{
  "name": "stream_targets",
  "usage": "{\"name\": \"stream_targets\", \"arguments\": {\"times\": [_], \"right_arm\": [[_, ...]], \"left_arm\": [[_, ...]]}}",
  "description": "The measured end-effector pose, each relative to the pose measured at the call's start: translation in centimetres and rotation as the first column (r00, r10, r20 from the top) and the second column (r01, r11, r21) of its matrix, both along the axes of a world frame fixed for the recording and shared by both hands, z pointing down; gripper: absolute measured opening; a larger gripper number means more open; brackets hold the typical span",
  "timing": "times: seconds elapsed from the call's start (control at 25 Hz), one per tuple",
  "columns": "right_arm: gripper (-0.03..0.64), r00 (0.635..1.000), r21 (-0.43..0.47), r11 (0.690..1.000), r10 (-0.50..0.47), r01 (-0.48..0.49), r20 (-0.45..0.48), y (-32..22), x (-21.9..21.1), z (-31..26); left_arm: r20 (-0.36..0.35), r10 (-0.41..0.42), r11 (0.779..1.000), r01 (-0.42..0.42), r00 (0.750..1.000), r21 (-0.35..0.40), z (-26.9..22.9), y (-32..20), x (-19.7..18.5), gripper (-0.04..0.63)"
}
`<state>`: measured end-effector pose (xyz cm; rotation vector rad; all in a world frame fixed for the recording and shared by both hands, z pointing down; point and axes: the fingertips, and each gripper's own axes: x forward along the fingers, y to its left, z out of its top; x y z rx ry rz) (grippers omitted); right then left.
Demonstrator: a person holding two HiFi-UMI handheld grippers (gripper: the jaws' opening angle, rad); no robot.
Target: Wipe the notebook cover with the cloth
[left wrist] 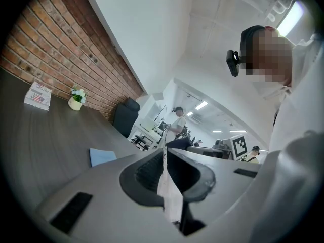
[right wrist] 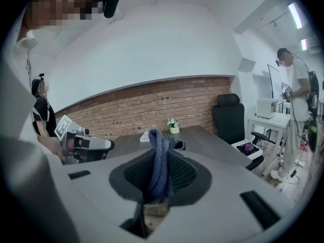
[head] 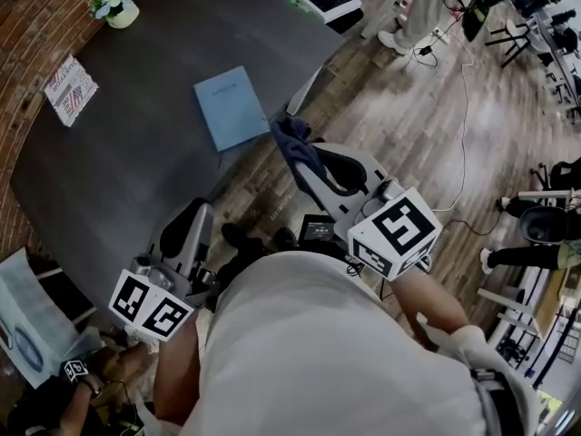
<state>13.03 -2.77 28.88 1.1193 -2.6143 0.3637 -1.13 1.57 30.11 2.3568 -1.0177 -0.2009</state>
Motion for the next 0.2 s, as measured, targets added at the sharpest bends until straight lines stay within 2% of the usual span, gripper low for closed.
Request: {"name": "stream_targets", "arguments": {"times": [0.2], "right_arm": [[0.078,1.000,0.006,1.000,0.001,-0.001,0.004,0.5,2.3,0.2]], "left_arm": [[0.012,0.016,1.000,-0.016,1.000,-0.014,0.9,0.8,2.5,0.029]]}}
